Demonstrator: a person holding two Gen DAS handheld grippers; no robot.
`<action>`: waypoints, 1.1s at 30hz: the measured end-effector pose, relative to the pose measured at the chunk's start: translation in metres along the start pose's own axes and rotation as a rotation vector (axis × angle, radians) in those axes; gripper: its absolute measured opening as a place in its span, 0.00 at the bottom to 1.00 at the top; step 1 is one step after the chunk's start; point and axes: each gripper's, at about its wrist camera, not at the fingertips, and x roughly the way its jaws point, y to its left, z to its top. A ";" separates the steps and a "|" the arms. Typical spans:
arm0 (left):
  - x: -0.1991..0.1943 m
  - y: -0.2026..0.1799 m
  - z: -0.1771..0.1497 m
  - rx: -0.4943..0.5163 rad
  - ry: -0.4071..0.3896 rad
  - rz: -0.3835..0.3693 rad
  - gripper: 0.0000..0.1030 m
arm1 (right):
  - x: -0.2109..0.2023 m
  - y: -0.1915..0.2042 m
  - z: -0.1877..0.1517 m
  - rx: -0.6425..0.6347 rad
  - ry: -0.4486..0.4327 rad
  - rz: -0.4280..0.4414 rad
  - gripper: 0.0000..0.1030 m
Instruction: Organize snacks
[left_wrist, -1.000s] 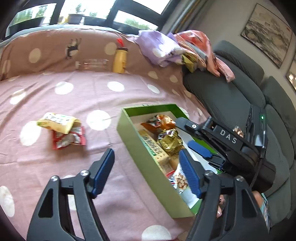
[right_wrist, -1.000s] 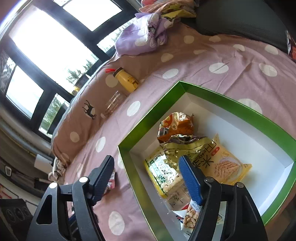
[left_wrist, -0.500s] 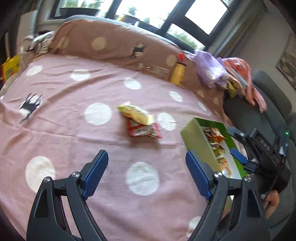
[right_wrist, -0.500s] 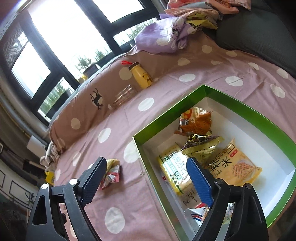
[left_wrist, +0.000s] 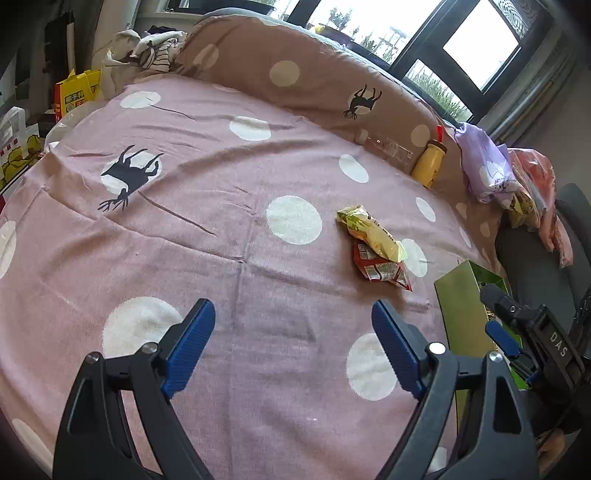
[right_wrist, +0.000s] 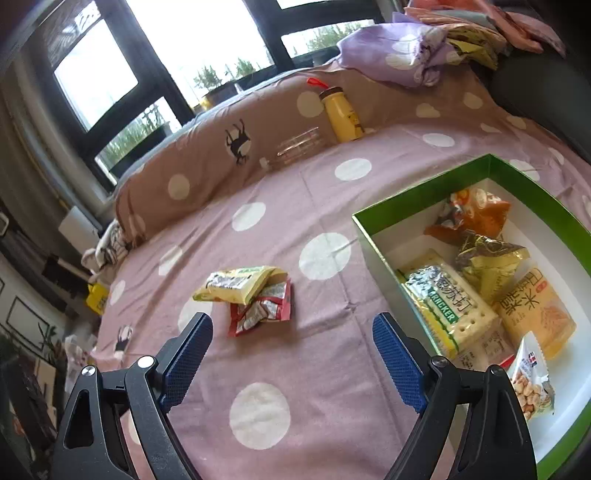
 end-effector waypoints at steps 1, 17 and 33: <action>-0.001 0.001 0.000 -0.001 -0.003 0.003 0.85 | 0.002 0.004 -0.002 -0.010 0.002 -0.004 0.86; -0.005 0.025 0.009 -0.070 -0.009 0.061 0.85 | 0.061 0.048 0.027 0.037 0.217 0.085 0.92; -0.013 0.050 0.018 -0.153 -0.015 0.047 0.85 | 0.180 0.092 0.049 -0.133 0.371 -0.172 0.92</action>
